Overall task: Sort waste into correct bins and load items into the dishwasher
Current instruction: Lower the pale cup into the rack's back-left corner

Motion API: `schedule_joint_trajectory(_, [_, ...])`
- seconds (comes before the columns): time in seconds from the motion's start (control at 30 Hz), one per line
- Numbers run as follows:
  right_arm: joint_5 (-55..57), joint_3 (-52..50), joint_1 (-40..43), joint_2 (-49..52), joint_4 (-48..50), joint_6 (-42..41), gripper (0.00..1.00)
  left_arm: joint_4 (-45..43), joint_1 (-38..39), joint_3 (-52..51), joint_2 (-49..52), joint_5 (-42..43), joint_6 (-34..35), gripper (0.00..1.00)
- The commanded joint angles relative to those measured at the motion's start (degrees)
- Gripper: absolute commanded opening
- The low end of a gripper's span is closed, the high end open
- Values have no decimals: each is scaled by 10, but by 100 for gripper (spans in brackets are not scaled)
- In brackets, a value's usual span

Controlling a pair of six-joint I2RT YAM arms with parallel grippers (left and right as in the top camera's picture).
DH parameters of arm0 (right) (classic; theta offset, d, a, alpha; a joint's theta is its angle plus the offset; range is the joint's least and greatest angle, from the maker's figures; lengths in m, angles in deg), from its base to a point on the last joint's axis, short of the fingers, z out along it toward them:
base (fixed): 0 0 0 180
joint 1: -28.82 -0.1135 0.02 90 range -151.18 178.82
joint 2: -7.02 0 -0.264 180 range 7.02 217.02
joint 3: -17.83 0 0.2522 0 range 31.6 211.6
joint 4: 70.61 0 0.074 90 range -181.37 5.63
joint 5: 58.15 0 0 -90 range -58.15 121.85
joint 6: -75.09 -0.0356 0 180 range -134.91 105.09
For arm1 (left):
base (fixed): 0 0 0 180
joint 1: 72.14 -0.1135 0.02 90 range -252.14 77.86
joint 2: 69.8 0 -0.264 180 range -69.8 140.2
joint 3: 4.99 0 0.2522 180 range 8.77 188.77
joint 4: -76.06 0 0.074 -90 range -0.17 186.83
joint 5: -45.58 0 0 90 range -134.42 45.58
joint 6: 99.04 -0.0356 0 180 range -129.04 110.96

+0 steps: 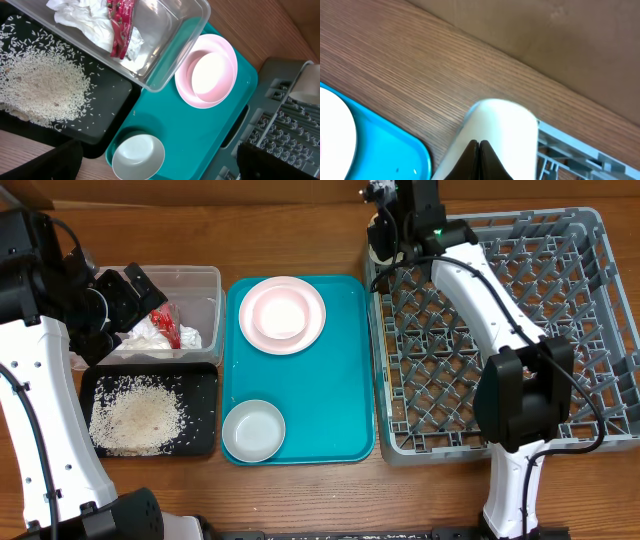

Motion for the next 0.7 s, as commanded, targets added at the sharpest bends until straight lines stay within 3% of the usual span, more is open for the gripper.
schedule_joint_trajectory(0.0, [10,1,9,0,-13,-4,4,-1,1,7,-1,4,-10,100])
schedule_joint_trajectory(0.67, [42,1,9,-15,-112,-4,4,-5,1,7,-1,4,-10,100])
